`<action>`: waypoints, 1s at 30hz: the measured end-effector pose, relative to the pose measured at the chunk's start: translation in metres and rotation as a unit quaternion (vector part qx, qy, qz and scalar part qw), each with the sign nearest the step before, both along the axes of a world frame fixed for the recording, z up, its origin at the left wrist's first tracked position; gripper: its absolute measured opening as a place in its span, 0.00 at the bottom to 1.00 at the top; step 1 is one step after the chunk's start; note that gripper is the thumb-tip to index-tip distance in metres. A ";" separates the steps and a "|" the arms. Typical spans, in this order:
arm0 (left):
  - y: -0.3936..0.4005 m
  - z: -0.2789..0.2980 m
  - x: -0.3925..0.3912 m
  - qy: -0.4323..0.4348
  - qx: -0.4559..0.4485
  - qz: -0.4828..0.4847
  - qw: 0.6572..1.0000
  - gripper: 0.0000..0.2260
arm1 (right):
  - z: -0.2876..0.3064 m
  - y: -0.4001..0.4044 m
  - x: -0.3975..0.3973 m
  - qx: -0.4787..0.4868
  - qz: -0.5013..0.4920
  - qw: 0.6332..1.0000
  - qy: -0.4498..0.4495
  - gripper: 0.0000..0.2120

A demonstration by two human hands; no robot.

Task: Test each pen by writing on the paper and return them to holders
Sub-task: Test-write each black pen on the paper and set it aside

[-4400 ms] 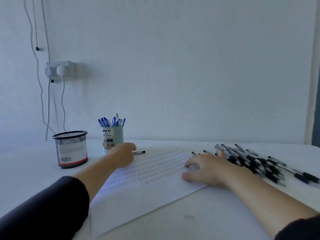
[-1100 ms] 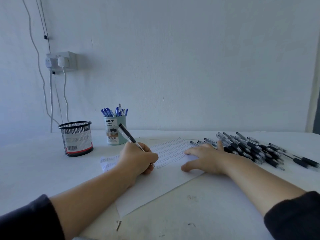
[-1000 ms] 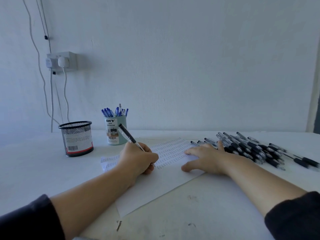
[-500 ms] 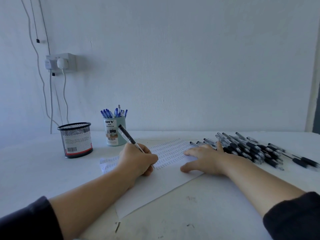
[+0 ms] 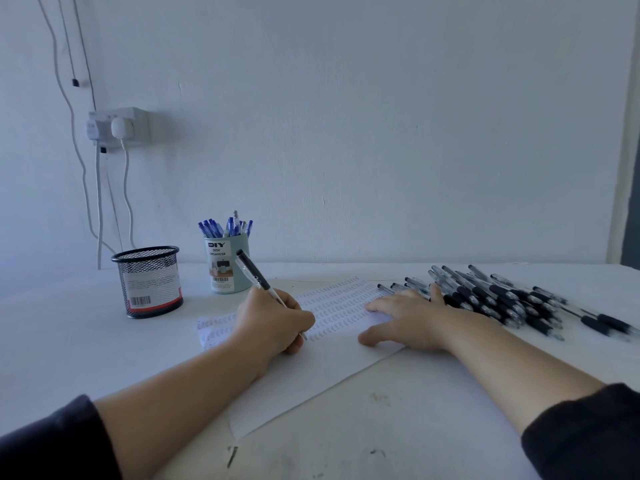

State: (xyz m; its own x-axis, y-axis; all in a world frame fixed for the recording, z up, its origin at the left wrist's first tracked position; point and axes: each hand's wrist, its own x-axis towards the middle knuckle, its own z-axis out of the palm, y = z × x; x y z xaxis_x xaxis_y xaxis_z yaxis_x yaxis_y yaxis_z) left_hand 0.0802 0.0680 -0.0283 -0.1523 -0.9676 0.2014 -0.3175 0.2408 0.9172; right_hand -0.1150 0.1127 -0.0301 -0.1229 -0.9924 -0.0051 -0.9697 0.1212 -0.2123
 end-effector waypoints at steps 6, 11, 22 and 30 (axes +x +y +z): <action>0.001 0.000 0.001 -0.007 0.001 -0.003 1.000 0.03 | 0.001 0.001 0.001 0.004 0.000 1.000 0.004 0.33; 0.002 0.001 0.000 -0.005 0.001 -0.001 1.000 0.05 | 0.001 0.001 0.001 0.003 0.000 1.000 0.003 0.33; 0.004 0.002 0.000 -0.014 -0.003 -0.007 1.000 0.04 | 0.001 0.001 0.001 0.000 0.002 1.000 0.002 0.33; 0.004 0.001 0.000 -0.025 -0.013 -0.023 0.999 0.03 | 0.000 0.001 0.000 0.000 0.003 1.000 0.003 0.33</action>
